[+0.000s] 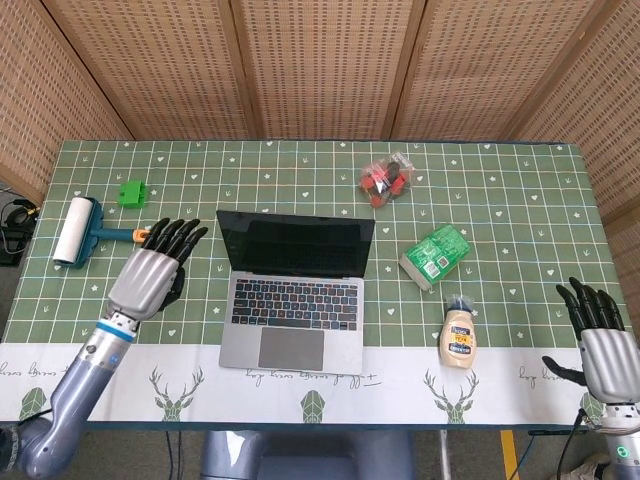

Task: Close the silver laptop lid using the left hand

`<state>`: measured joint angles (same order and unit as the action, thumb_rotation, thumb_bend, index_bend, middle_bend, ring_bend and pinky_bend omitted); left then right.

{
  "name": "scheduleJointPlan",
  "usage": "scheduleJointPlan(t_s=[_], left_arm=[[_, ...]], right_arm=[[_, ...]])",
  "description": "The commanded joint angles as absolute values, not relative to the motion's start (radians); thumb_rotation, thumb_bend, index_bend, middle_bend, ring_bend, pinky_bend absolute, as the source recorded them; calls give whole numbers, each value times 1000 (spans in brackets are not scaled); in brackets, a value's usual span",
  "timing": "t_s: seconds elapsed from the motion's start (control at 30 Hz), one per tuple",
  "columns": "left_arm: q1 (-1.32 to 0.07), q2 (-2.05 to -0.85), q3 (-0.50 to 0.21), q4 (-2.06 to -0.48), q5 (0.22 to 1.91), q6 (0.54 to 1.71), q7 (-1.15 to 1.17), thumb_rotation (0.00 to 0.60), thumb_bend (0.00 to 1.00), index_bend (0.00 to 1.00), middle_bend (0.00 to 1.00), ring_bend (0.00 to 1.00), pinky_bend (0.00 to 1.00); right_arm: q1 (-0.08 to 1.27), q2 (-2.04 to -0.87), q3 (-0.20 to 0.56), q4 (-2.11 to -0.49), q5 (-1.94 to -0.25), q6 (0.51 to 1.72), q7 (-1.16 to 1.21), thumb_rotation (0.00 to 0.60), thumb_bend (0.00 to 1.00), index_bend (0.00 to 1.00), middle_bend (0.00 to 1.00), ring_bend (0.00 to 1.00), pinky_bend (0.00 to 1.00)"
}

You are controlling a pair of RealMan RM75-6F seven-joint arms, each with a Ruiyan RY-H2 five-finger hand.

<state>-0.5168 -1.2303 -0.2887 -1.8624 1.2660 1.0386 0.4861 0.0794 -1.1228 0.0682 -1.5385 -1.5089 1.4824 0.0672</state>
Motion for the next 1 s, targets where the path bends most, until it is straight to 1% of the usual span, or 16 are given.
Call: scheduleJointPlan(t_s=[0.03,0.17,0.4,0.5,0.6,0.93,1.0], left_arm=[[-632,-1259,-357,-1844,1155,945,556,600,949,40,0,0,42],[-734,-1281,-394,-1809,1030,883,602,600,993,51,0,0,61],[-893,-1319,-427,-1714,852,793,635,600,1000,63,0,0,68],[-949,-1336,-427,-1678,795,766,647,600,1000,75,0,0,69],[-997,-1356,-423,-1648,745,756,657,600,1000,88,0,0,94],[-1111,-1399,-381,-1580,614,762,683,600,1000,127,0,1,131],[-1128,-1403,-370,-1569,590,763,684,600,1000,138,0,13,145]], right_arm=[[82,-1121,74,-1532,-1494,1472,78,600,15,0,0,0,0],[86,-1119,81,-1521,-1472,1455,98,600,15,0,0,0,0],[88,-1113,94,-1506,-1445,1442,129,600,15,0,0,0,0],[88,-1111,97,-1502,-1439,1440,140,600,15,0,0,0,0],[87,-1107,99,-1501,-1437,1441,152,600,15,0,0,0,0],[88,-1102,102,-1492,-1431,1431,179,600,15,0,0,0,0],[88,-1101,102,-1491,-1430,1430,183,600,16,0,0,0,0]])
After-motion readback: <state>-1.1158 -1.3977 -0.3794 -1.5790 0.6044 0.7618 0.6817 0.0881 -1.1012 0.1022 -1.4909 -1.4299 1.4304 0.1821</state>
